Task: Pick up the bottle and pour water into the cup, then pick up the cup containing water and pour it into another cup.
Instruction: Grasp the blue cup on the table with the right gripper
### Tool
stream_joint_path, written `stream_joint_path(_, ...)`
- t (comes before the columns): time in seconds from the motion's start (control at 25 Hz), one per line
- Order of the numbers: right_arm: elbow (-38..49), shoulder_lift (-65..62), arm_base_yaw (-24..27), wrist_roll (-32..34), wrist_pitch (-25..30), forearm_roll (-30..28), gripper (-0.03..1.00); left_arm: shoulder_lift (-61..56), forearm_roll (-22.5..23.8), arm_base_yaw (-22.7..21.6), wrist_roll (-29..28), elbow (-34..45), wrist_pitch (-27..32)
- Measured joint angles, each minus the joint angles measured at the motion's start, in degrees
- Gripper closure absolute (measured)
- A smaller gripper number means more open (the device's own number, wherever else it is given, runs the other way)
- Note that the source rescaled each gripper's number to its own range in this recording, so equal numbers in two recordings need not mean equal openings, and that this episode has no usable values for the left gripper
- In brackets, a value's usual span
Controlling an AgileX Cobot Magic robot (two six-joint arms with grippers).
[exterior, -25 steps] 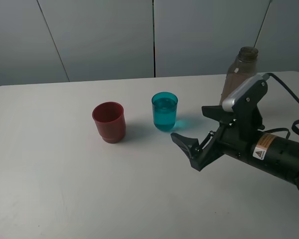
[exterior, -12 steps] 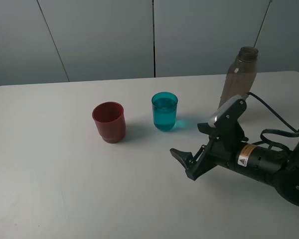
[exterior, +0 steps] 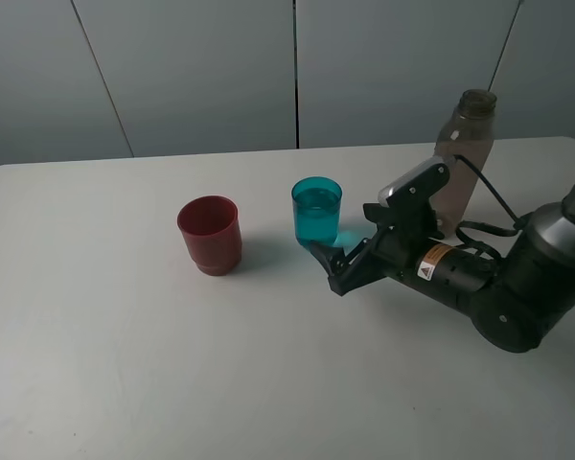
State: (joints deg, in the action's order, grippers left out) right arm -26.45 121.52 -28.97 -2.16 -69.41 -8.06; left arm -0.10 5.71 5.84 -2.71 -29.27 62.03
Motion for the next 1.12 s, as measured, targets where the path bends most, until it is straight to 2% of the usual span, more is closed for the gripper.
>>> stream_joint_path(0.52,-8.8,3.9,0.0,2.2,0.0,-1.2,-0.03,0.0,0.0,0.0,0.0,0.0,0.0)
stream_joint_path(1.12,-13.5,9.0,0.0,4.0,1.2,-4.0,-0.03,0.0,0.0,0.0,0.0,0.0,0.0)
